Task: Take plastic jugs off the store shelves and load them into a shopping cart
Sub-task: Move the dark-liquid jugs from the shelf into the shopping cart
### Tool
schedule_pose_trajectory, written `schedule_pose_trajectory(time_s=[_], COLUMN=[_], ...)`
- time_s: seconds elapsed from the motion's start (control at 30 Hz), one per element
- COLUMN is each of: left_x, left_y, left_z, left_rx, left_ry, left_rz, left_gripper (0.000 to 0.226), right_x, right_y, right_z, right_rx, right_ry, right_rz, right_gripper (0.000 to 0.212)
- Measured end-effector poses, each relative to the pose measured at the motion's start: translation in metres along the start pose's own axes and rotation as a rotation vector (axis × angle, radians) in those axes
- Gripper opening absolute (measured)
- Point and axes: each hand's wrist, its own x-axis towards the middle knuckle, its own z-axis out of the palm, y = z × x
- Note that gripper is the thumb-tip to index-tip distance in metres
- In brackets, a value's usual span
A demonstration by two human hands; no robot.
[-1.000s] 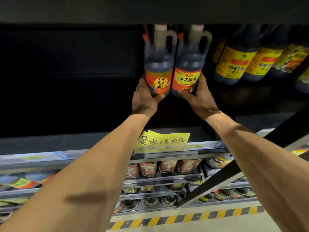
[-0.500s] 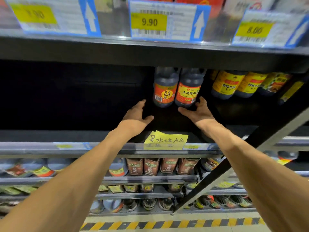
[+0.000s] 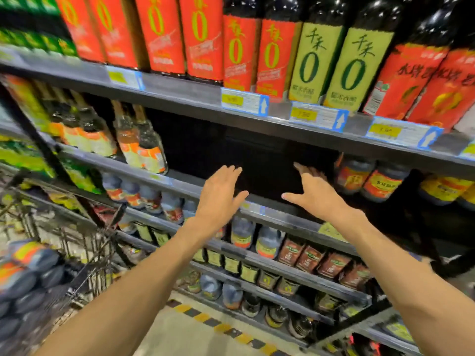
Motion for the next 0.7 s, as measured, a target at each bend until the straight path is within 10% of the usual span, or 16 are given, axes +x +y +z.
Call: schedule_pose_trajectory(time_s=[0.7], left_x=[-0.4], left_y=[-0.35], left_z=[-0.197], left_rx=[0.269], left_ry=[0.201], left_rz=[-0.789], left_gripper=[0.07], right_x=[-0.056], right_y=[-0.544], right_z=[0.239], right_rx=[-0.158], right_ry=[-0.22], right_rz=[-1.231], right_gripper=[0.088])
